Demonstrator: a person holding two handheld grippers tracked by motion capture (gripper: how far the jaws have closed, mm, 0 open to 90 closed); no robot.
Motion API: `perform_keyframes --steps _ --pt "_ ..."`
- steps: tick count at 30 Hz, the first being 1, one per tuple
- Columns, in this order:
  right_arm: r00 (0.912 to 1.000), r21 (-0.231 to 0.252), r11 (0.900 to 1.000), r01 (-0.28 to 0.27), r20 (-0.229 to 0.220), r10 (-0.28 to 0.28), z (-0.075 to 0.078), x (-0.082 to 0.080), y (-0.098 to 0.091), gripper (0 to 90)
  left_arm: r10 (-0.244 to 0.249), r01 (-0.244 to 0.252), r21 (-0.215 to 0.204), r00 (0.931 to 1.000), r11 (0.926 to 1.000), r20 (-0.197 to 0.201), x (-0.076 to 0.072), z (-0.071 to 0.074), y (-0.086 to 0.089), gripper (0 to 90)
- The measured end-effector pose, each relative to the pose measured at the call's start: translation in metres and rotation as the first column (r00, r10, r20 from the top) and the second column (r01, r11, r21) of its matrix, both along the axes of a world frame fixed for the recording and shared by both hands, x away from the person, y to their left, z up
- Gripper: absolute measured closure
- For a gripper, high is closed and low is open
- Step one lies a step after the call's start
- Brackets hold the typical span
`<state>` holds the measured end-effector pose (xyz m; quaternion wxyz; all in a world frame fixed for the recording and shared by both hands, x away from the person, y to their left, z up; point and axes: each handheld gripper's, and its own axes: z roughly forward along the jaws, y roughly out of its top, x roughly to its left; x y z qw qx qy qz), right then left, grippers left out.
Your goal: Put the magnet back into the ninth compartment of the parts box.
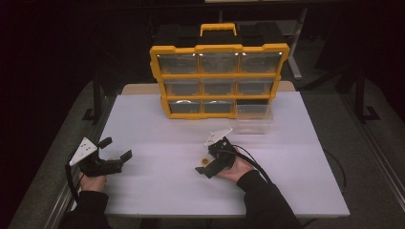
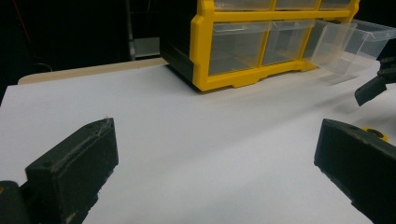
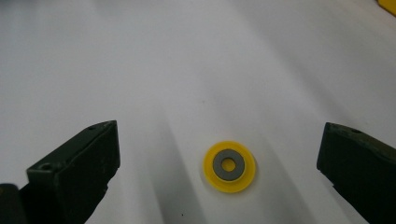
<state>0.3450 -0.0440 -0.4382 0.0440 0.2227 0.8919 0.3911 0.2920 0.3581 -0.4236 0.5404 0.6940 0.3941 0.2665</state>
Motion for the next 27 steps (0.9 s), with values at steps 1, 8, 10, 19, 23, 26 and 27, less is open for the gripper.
perform_keyframes --steps 1,8,10,19,23,26,27 --pt "1.0000 -0.003 1.0000 0.001 -0.002 -0.001 -0.0004 0.0000 0.0006 0.0 0.000 0.000 0.000 1.0000 1.0000 0.000 0.0000 0.0000 -0.0001 0.0" --pt "0.9997 -0.032 0.9995 0.001 -0.025 -0.002 -0.0040 0.0006 0.0037 3.8 -0.001 0.001 0.003 1.0000 1.0000 -0.002 0.0002 -0.0002 0.0002 0.0" --pt "0.9994 -0.041 0.9992 -0.004 -0.034 0.002 -0.0047 0.0010 0.0042 9.2 0.000 0.000 0.001 1.0000 1.0000 -0.001 0.0002 -0.0002 0.0001 0.0" --pt "0.9991 -0.073 0.9971 0.023 -0.034 -0.026 -0.0049 0.0001 0.0054 22.5 -0.003 0.003 0.001 1.0000 1.0000 -0.001 0.0002 -0.0003 -0.0002 0.0" --pt "0.9989 -0.102 0.9941 0.039 -0.020 -0.041 -0.0067 0.0001 0.0053 29.7 -0.003 0.003 0.001 1.0000 1.0000 -0.003 0.0003 -0.0004 -0.0003 0.0" --pt "0.9990 -0.109 0.9932 0.040 -0.017 -0.042 -0.0073 0.0002 0.0052 34.8 -0.003 0.003 0.001 1.0000 1.0000 -0.002 0.0004 -0.0004 -0.0002 0.0" --pt "0.9990 -0.110 0.9931 0.042 -0.014 -0.043 -0.0073 -0.0003 0.0054 37.2 -0.003 0.003 0.001 1.0000 1.0000 -0.002 0.0004 -0.0003 -0.0001 0.0"
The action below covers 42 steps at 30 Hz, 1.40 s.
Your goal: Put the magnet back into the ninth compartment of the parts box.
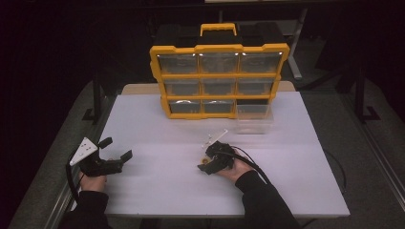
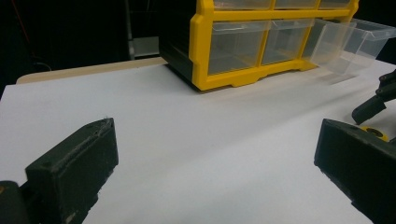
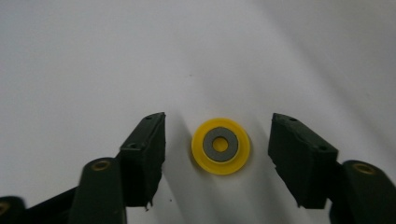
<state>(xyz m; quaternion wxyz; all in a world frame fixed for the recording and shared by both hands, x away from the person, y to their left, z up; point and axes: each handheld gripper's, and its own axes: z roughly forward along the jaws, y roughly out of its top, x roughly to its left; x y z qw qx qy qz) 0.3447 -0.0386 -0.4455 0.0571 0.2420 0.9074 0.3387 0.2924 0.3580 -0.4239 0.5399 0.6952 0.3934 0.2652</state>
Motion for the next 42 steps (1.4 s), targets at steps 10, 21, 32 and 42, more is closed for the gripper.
perform_keyframes --steps 10,21,32,42 --pt "0.9996 -0.009 0.9999 0.010 0.025 -0.010 0.000 -0.002 0.000 46.3 0.000 0.000 0.000 1.0000 1.0000 0.001 0.000 0.000 0.000 0.0" --pt "0.9994 -0.010 0.9999 0.009 0.034 -0.009 0.001 -0.004 -0.002 59.9 0.001 -0.001 0.001 1.0000 1.0000 -0.001 0.000 0.000 0.000 0.0" --pt "0.9999 0.050 0.9986 0.013 0.007 -0.013 0.009 -0.002 -0.007 60.5 0.000 0.000 0.003 1.0000 1.0000 0.000 0.000 0.000 0.000 0.0" --pt "0.9995 0.098 0.9948 0.027 0.011 -0.028 0.023 0.001 -0.016 60.6 -0.001 0.001 0.004 1.0000 1.0000 0.000 0.000 0.000 0.000 0.0"
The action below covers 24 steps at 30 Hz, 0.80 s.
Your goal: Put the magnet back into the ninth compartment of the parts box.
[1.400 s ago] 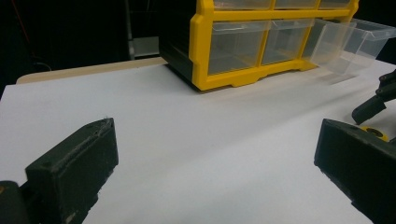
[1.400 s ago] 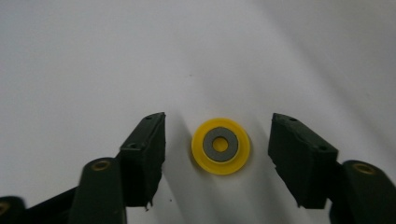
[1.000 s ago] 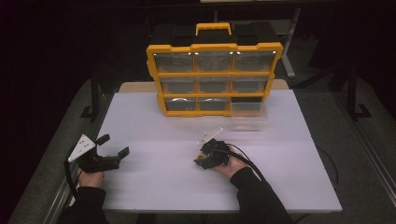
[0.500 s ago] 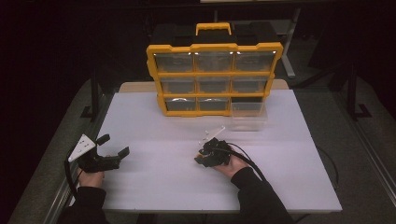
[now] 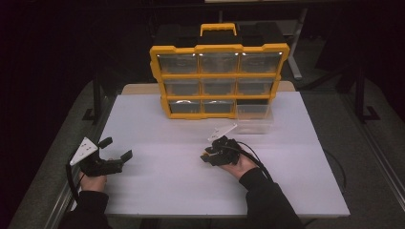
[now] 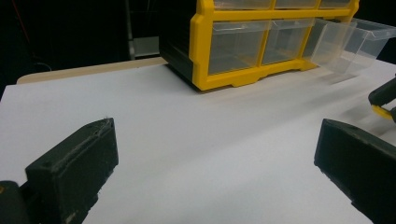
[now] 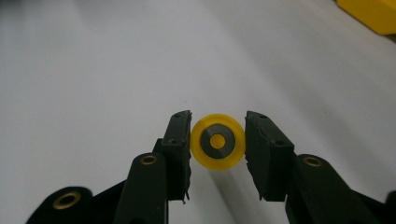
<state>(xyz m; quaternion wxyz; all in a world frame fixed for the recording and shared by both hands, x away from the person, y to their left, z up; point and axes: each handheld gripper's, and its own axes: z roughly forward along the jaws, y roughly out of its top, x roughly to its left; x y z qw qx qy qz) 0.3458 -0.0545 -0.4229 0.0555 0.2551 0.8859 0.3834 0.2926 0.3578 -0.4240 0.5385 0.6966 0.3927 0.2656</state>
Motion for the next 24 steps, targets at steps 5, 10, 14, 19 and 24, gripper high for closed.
perform_keyframes --steps 5,10,14,19,24 --pt "1.0000 0.022 0.9997 0.008 0.005 -0.008 0.007 0.002 -0.005 60.6 0.001 -0.001 -0.002 1.0000 1.0000 -0.001 0.000 0.000 0.000 0.0" --pt "0.9998 0.028 0.9995 0.016 0.014 -0.016 0.014 0.003 -0.008 60.6 0.000 0.000 -0.001 1.0000 1.0000 -0.001 0.000 0.000 0.000 0.0" --pt "0.9997 0.050 0.9985 0.020 0.012 -0.021 0.019 0.005 -0.011 60.6 0.000 0.000 -0.001 1.0000 1.0000 -0.001 0.000 0.000 0.000 0.0" --pt "0.9995 0.057 0.9980 0.025 0.017 -0.026 0.025 0.007 -0.013 60.6 0.000 0.000 -0.002 1.0000 1.0000 0.000 0.000 0.000 0.000 0.0" --pt "0.9993 0.058 0.9979 0.030 0.022 -0.031 0.030 0.008 -0.015 60.6 0.000 0.000 -0.002 1.0000 1.0000 -0.001 0.000 0.000 0.000 0.0"
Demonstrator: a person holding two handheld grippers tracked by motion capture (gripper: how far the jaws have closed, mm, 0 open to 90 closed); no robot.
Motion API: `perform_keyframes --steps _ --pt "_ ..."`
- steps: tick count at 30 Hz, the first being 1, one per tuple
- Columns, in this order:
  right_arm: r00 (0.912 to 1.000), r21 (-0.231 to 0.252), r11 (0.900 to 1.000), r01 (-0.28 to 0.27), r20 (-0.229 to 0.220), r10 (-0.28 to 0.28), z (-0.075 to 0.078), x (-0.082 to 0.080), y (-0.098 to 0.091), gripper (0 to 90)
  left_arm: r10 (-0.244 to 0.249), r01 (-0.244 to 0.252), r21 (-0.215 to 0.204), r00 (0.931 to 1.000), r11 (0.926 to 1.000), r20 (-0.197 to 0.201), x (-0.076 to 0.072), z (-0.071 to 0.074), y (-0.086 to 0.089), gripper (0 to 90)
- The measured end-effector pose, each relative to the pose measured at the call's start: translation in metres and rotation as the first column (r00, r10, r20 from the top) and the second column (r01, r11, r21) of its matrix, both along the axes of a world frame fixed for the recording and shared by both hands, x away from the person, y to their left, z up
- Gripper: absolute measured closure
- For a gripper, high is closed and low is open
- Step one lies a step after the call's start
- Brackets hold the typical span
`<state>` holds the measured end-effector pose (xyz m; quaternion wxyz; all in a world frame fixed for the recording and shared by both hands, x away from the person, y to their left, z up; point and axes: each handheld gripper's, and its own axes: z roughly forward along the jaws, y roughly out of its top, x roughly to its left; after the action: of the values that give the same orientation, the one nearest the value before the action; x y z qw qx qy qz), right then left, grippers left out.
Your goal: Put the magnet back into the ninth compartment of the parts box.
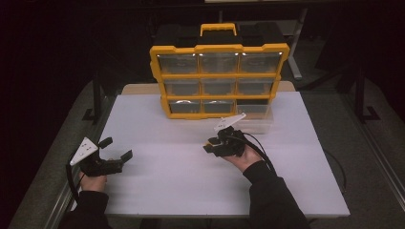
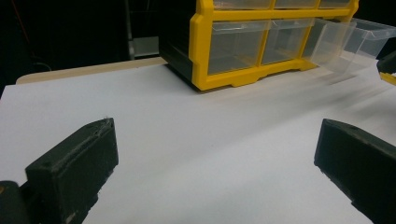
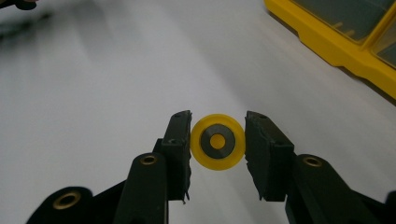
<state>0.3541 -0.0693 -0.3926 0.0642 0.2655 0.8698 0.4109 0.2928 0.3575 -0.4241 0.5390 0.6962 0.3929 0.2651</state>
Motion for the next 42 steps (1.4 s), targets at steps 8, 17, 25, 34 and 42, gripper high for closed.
perform_keyframes --steps 8,17,25,34,42 --pt "1.0000 -0.002 1.0000 0.006 0.005 -0.006 0.007 0.002 -0.002 60.6 0.000 0.000 0.001 1.0000 1.0000 0.000 0.000 0.000 0.000 0.0" --pt "0.9995 0.001 0.9997 0.024 0.018 -0.024 0.014 0.006 -0.007 60.7 0.001 -0.001 0.000 1.0000 1.0000 0.000 0.000 0.000 0.000 0.0" --pt "0.9987 0.001 0.9991 0.042 0.028 -0.042 0.020 0.009 -0.014 60.7 0.000 0.000 0.000 1.0000 1.0000 -0.001 0.000 0.000 0.000 0.0" --pt "0.9969 0.013 0.9973 0.072 0.030 -0.073 0.023 0.013 -0.024 60.6 -0.001 0.001 0.001 1.0000 1.0000 -0.001 0.000 0.000 0.000 0.0" --pt "0.9938 0.015 0.9947 0.102 0.042 -0.103 0.028 0.017 -0.034 60.7 -0.001 0.001 0.001 1.0000 1.0000 -0.001 0.000 0.000 0.000 0.0"
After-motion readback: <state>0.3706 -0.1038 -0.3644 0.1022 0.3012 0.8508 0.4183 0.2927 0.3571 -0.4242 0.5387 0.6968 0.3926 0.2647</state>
